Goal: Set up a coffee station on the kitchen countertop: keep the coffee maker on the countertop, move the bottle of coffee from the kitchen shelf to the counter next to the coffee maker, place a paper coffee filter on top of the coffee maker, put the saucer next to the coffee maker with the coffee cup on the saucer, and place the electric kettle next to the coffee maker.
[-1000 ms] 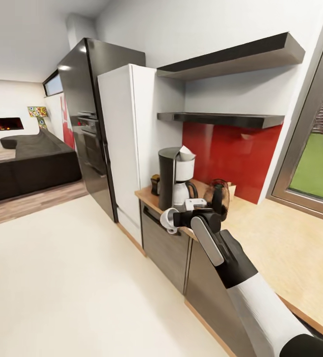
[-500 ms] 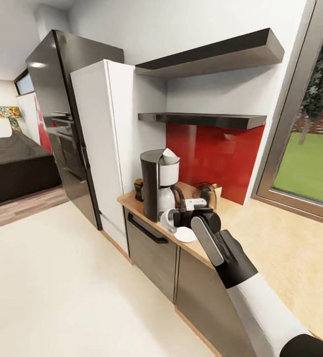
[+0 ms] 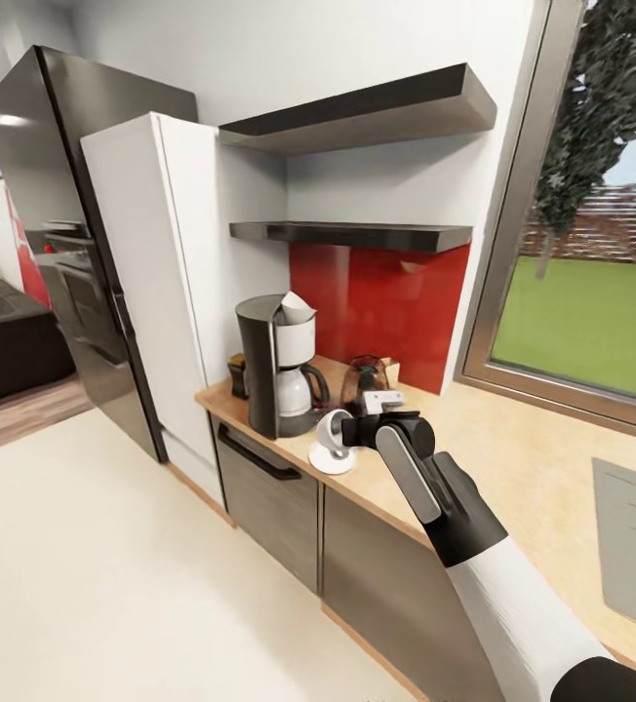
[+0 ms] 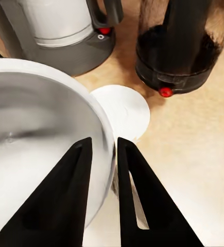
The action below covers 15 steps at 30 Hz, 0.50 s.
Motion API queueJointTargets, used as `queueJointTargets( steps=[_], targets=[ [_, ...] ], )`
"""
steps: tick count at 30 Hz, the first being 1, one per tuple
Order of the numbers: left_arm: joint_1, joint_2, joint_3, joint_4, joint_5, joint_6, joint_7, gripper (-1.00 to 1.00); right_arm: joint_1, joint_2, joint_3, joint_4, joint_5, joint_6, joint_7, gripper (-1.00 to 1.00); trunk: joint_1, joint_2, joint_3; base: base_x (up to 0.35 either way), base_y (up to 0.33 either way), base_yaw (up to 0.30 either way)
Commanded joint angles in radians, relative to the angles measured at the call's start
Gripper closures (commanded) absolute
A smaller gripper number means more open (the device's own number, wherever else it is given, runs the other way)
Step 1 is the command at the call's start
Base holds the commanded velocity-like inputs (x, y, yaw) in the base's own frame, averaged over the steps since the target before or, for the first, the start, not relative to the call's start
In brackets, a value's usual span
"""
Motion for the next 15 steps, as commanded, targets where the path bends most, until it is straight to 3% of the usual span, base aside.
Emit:
queueJointTargets(
  steps=[1, 9, 15],
  targets=[
    [0.000, 0.000, 0.008, 0.001, -0.010, -0.004, 0.000, -1.00, -0.001, 0.000, 0.001, 0.000, -0.010, 0.001, -0.010, 1.00, 0.001, -0.002, -0.002, 0.000, 0.000, -0.239],
    [0.002, 0.002, 0.008, 0.001, -0.010, -0.003, 0.002, -1.00, -0.001, 0.001, 0.003, 0.005, -0.011, 0.002, -0.010, 1.00, 0.001, -0.002, -0.002, 0.001, 0.001, -0.183],
    [0.003, 0.002, 0.007, 0.003, -0.009, -0.003, 0.003, -1.00, -0.001, 0.003, 0.004, 0.043, -0.008, 0.003, -0.011, 1.00, 0.001, -0.002, -0.002, 0.153, 0.154, -0.038]
  ],
)
